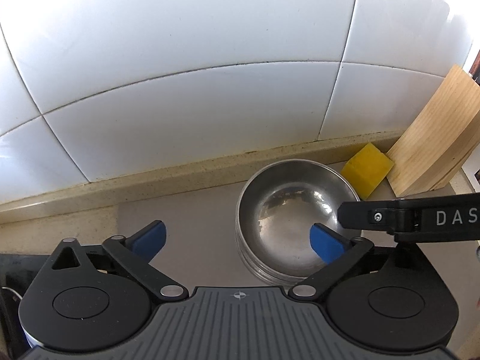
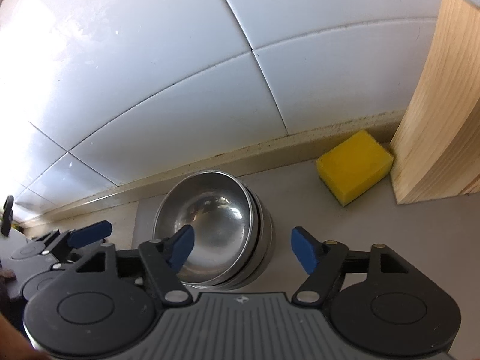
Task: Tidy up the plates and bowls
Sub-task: 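Position both open grippers around the rim of the nested steel bowl stack, then close both grippers on the rim of the nested bowl stack, then lift the bowl stack with both grippers and carry it over the flowered plates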
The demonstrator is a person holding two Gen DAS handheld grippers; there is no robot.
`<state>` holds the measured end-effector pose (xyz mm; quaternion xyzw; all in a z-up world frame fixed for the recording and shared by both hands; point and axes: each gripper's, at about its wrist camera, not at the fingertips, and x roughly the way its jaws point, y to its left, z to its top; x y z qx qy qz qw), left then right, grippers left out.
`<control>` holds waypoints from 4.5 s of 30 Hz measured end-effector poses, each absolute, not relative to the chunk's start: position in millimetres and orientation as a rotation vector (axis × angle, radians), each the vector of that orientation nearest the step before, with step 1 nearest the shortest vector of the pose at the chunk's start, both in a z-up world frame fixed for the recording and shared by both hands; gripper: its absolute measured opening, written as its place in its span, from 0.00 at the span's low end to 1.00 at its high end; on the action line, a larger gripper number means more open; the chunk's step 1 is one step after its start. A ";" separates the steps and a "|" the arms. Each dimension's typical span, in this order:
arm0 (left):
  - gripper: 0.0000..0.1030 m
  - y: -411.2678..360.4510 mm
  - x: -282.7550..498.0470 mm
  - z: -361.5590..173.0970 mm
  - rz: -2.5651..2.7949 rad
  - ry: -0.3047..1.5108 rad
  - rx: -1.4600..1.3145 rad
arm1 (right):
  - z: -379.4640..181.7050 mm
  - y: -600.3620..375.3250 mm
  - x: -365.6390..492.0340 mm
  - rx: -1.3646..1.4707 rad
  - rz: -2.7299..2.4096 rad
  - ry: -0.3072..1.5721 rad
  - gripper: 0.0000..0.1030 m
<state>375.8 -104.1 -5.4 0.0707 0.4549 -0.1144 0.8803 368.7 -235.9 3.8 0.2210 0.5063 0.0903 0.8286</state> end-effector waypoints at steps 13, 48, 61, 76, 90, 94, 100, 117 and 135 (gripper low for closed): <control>0.95 -105.3 389.6 -30.3 -0.244 0.998 0.116 | -25.3 -235.4 385.1 0.525 0.191 1.124 0.52; 0.95 -114.3 403.7 -51.8 -0.263 1.029 0.129 | -43.1 -235.6 395.1 0.536 0.192 1.149 0.52; 0.94 -109.6 408.6 -61.9 -0.268 1.028 0.112 | -52.2 -228.7 397.7 0.526 0.208 1.155 0.52; 0.76 -114.4 404.7 -62.7 -0.390 1.026 0.025 | -74.4 -234.2 399.4 0.703 0.253 1.194 0.46; 0.75 -116.2 399.0 -57.8 -0.400 1.037 0.005 | -65.1 -232.1 395.8 0.679 0.237 1.194 0.45; 0.73 -120.0 394.5 -57.8 -0.395 1.027 0.031 | -67.6 -226.3 397.2 0.687 0.237 1.199 0.45; 0.74 -114.0 390.5 -67.1 -0.408 1.039 -0.015 | -87.6 -234.0 395.7 0.774 0.247 1.234 0.42; 0.74 -111.3 380.6 -36.4 -0.397 1.044 -0.037 | -72.1 -244.5 386.4 0.832 0.260 1.217 0.42; 0.78 -99.3 261.9 5.4 -0.339 1.041 -0.009 | -26.1 -239.0 289.7 0.772 0.368 1.231 0.43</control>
